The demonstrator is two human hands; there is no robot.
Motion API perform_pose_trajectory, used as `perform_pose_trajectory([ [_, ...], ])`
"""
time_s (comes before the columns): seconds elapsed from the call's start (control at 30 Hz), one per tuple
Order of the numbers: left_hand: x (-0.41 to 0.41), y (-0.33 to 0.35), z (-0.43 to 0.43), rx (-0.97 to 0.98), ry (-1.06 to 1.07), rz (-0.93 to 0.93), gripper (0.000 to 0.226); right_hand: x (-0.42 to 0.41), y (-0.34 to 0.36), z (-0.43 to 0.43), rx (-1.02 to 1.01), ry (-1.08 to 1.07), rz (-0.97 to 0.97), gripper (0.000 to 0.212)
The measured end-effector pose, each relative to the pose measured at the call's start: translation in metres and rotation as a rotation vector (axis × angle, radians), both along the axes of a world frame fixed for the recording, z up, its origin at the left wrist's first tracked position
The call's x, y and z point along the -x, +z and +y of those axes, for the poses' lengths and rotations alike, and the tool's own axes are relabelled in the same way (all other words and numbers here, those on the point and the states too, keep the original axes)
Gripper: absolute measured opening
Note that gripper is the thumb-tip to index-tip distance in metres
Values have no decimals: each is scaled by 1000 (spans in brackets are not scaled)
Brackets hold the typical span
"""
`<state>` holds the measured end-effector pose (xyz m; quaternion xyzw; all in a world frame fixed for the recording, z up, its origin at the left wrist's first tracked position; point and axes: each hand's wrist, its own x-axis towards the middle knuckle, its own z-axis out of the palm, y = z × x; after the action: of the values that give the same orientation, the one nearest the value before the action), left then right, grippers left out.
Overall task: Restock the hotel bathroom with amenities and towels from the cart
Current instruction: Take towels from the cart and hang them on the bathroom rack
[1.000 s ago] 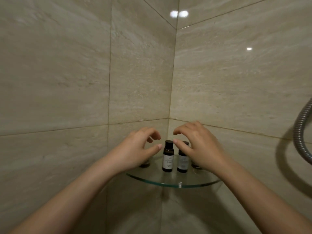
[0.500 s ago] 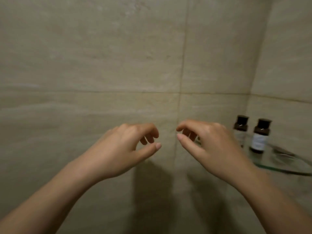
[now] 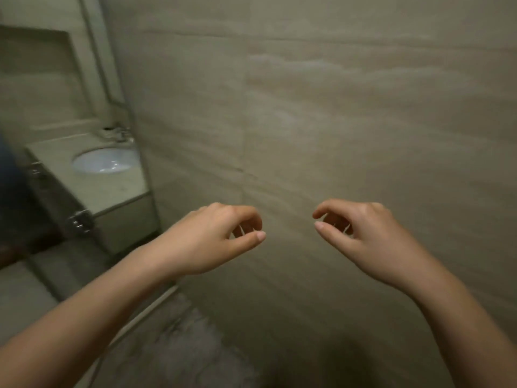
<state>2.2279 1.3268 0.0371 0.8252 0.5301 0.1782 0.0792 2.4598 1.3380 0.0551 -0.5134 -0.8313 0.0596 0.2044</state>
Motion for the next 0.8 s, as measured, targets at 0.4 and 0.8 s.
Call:
perform_pose_trajectory([
  [0.4, 255, -44, -59, 127, 500, -234, 37, 288, -43, 58, 140, 502, -12, 17],
  [0.8, 427, -83, -105, 237, 891, -425, 15, 507, -92, 77, 364, 864, 20, 9],
])
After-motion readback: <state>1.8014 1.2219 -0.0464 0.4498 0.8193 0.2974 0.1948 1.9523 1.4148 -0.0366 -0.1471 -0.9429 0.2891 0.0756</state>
